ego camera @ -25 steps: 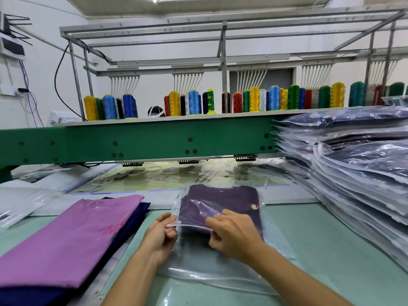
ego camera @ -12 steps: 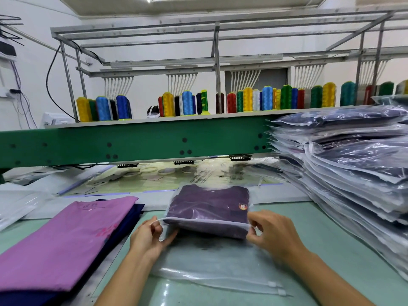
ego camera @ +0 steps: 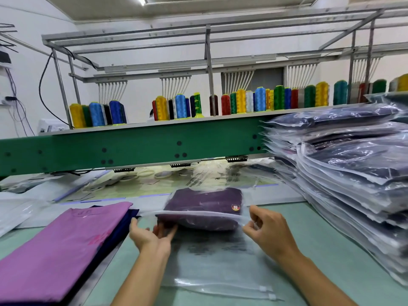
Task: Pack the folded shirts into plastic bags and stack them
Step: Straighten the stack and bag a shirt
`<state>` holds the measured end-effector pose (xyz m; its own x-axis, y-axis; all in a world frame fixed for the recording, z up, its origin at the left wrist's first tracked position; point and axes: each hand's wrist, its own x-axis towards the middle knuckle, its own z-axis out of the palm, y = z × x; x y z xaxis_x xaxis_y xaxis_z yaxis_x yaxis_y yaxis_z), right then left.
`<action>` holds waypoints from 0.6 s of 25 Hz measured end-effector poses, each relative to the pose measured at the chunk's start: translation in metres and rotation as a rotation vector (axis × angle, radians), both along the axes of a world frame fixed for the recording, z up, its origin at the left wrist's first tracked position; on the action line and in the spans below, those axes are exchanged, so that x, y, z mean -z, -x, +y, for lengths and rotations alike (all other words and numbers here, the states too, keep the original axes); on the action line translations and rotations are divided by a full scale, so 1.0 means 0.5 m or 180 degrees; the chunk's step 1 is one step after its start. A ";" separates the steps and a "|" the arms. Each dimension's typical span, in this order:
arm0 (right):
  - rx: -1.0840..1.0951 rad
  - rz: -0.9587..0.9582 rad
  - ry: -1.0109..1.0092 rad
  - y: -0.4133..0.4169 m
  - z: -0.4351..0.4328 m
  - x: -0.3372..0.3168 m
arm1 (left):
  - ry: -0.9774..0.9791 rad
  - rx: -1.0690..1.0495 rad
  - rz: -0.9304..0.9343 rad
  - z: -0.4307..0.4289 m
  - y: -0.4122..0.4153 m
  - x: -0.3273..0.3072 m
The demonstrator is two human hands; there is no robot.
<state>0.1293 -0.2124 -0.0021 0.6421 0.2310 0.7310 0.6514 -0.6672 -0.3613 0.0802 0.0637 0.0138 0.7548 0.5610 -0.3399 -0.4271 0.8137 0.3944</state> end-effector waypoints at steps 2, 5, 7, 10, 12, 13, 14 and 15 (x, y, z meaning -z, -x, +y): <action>-0.0227 -0.0031 -0.0094 0.004 0.010 0.002 | -0.0333 0.0455 0.0166 -0.058 -0.008 -0.004; -0.0458 0.0007 -0.0027 0.012 0.026 0.005 | -0.0957 0.0652 0.0797 -0.147 -0.048 -0.006; -0.0400 0.0041 0.0120 0.017 0.030 0.007 | -0.1298 0.0239 0.1229 -0.174 -0.082 -0.006; -0.0642 0.0241 -0.0023 0.022 0.026 0.009 | -0.2031 -0.0267 0.1560 -0.178 -0.104 -0.023; -0.0599 0.0252 -0.0460 0.012 0.033 -0.001 | -0.2525 -0.0438 0.1612 -0.167 -0.116 -0.049; -0.0446 0.0243 -0.0731 -0.001 0.039 -0.010 | -0.2702 -0.0456 0.1549 -0.162 -0.120 -0.072; -0.0248 0.0315 -0.0987 -0.019 0.046 -0.022 | -0.2855 -0.0457 0.1472 -0.156 -0.125 -0.099; -0.0049 0.0519 -0.1156 -0.040 0.051 -0.039 | -0.2993 -0.0435 0.1414 -0.152 -0.129 -0.127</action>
